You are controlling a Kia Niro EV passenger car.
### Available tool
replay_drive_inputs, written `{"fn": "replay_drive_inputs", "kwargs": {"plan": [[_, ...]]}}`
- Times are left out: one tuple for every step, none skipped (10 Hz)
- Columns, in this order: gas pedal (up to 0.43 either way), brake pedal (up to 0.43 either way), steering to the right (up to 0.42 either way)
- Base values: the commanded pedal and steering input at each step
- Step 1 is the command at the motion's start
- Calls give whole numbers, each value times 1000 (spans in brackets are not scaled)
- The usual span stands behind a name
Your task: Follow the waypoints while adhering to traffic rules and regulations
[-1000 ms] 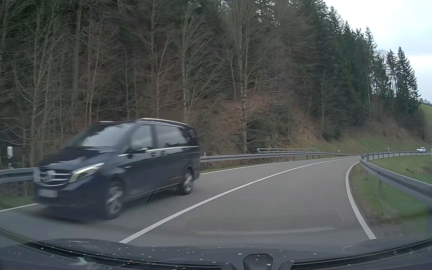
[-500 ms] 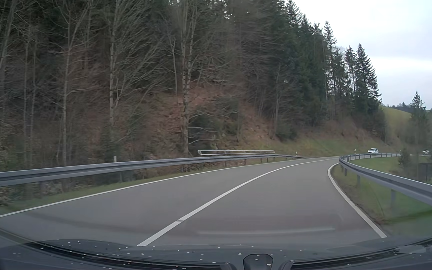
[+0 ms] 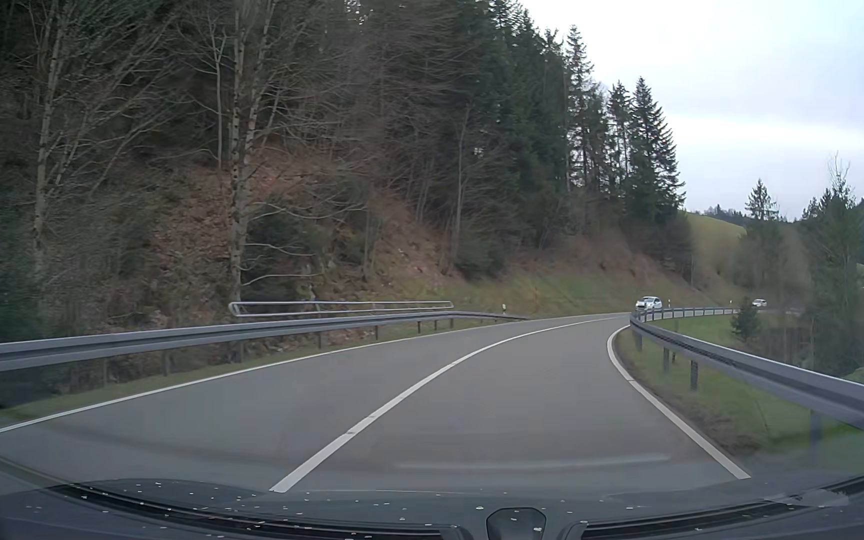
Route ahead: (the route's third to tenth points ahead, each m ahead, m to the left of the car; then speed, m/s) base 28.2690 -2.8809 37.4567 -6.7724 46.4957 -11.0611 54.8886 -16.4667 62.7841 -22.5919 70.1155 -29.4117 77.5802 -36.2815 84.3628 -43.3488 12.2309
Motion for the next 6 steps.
{"fn": "replay_drive_inputs", "kwargs": {"plan": [[0, 0, 96], [0, 0, 83], [0, 0, 66], [0, 0, 52], [0, 0, 44], [0, 0, 38]]}}
